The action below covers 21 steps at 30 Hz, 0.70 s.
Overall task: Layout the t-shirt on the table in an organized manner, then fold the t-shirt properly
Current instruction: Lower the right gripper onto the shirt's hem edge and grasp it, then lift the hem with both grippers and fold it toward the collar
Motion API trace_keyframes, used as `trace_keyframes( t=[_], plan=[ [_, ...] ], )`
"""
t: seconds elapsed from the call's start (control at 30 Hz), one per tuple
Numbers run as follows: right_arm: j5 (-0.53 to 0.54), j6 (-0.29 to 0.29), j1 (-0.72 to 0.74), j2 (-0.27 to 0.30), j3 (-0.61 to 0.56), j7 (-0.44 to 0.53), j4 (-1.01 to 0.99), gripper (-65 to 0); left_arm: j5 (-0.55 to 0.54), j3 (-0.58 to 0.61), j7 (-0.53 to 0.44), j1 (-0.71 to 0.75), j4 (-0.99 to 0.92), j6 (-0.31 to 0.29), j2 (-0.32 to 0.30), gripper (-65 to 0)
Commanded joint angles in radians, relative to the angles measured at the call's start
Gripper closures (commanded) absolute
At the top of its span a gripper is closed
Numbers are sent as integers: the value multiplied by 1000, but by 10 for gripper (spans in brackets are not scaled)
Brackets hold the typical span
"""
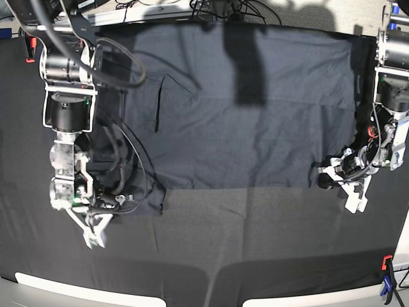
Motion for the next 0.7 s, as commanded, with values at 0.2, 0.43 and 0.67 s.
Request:
trace_keyframes(
  t=[0.2,0.43,0.67],
  plan=[
    [47,26,-100,10,3,-25,281,0,-2,-4,35,-13,122,-3,-11,0],
    [39,31,-323,10,6,-61,605,0,-1,-4,151,92,357,56,-16,0],
    [18,33,-534,10,62,-67,905,0,177,-5,162,258,717,254,-78,0]
  ],
)
